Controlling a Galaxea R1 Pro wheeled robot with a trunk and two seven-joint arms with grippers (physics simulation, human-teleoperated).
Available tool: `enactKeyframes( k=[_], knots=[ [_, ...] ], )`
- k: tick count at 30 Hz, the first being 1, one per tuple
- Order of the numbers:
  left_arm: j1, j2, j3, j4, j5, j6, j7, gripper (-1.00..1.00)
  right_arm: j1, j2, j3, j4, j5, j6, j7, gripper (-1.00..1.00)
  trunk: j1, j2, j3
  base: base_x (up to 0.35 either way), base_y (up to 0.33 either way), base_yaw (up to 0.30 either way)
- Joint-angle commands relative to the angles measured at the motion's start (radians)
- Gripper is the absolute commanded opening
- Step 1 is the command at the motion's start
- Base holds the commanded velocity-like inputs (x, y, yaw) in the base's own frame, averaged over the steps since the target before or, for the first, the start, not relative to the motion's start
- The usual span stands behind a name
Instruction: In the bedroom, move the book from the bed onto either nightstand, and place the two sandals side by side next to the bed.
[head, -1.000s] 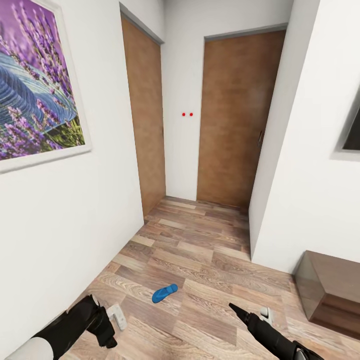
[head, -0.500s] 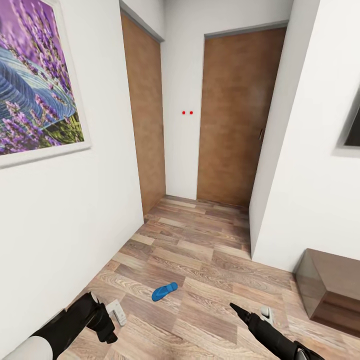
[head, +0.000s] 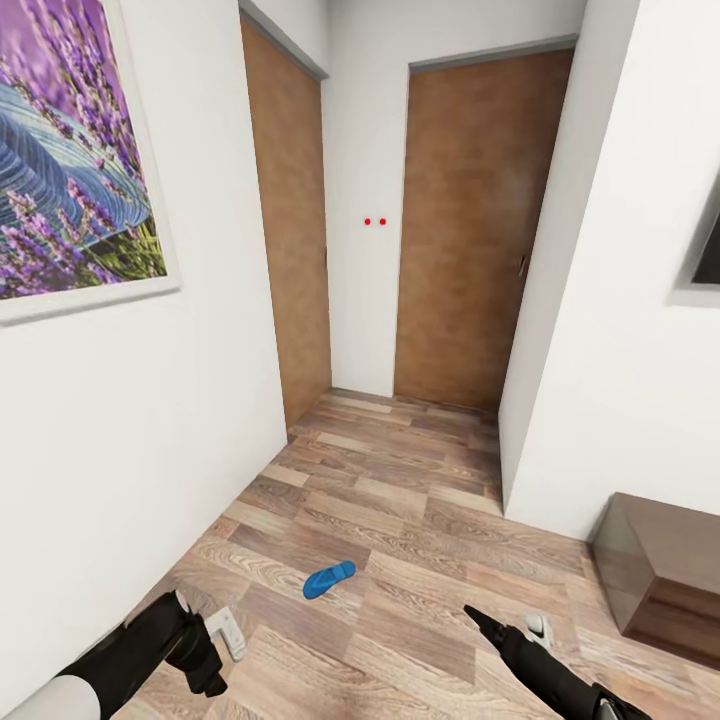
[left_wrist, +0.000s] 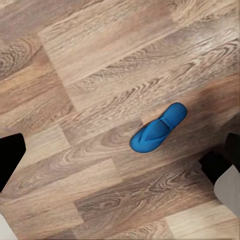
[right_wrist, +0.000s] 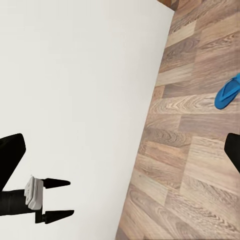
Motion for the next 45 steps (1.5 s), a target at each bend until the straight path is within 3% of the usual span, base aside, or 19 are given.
enactKeyframes(
  k=[1,9,16,23,45],
  knots=[
    [-0.001,0.001,-0.003,0.009,-0.007,-0.007,-0.007,1.00,-0.001,0.000,-0.001,0.000,-0.005,0.010,0.002,1.00,0.004,-0.008,-0.004,0.000,0.000,0.000],
    [-0.001,0.002,-0.004,0.116,-0.012,-0.101,-0.030,1.00,-0.001,-0.004,0.001,0.001,-0.007,0.022,0.009,1.00,0.035,-0.064,-0.029,0.000,0.000,0.000],
    [-0.001,0.003,-0.004,0.177,-0.062,-0.146,-0.098,1.00,-0.001,-0.005,0.002,-0.001,-0.007,0.066,0.015,1.00,0.061,-0.113,-0.051,0.000,0.000,0.000],
    [-0.001,-0.002,-0.002,0.193,-0.100,-0.167,-0.147,1.00,-0.001,-0.003,0.003,-0.001,-0.006,0.084,0.021,1.00,0.088,-0.162,-0.073,0.000,0.000,0.000],
    [-0.001,0.011,-0.003,0.197,-0.110,-0.195,-0.204,1.00,-0.001,-0.002,0.005,0.001,-0.005,0.090,0.020,1.00,0.173,-0.316,-0.142,0.000,0.000,0.000]
  ],
)
